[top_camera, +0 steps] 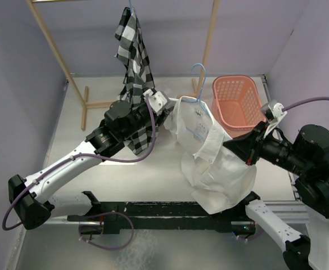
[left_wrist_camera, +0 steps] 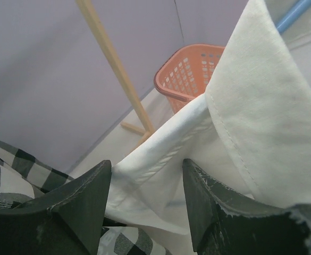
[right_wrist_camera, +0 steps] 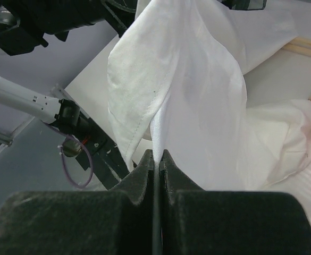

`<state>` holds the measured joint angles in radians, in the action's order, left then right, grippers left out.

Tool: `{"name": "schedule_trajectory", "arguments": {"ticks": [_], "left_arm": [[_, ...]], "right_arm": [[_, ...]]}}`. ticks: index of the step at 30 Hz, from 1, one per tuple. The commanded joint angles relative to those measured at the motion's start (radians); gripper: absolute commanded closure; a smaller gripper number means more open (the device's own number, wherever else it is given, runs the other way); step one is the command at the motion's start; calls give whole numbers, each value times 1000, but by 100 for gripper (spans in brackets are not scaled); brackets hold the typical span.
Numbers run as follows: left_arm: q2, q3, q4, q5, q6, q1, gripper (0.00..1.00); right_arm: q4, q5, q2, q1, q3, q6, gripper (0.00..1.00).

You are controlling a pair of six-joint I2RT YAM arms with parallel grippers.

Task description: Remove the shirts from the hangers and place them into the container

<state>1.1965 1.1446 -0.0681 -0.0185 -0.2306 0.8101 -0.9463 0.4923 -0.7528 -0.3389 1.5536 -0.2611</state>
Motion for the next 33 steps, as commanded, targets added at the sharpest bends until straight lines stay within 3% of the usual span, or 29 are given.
{"name": "schedule_trajectory", "arguments": {"ticks": [1, 10, 14, 17, 27, 33], "left_arm": [[-21, -48, -195, -29, -64, 9, 41], [-16, -53, -295, -103, -86, 13, 47], [-11, -45, -281, -199, -102, 13, 72], [-14, -25, -213, -250, -128, 13, 100], [-62, -89, -237, -182, -212, 13, 100], [-78, -161, -375, -111, -273, 14, 100]], "right_arm": [[92, 81, -5, 1, 10, -18, 100], [86, 106, -5, 1, 2, -17, 100], [87, 107, -6, 1, -1, -16, 100], [81, 102, -7, 1, 0, -17, 100], [6, 58, -25, 1, 35, -12, 100], [-54, 40, -32, 1, 43, 11, 98]]}}
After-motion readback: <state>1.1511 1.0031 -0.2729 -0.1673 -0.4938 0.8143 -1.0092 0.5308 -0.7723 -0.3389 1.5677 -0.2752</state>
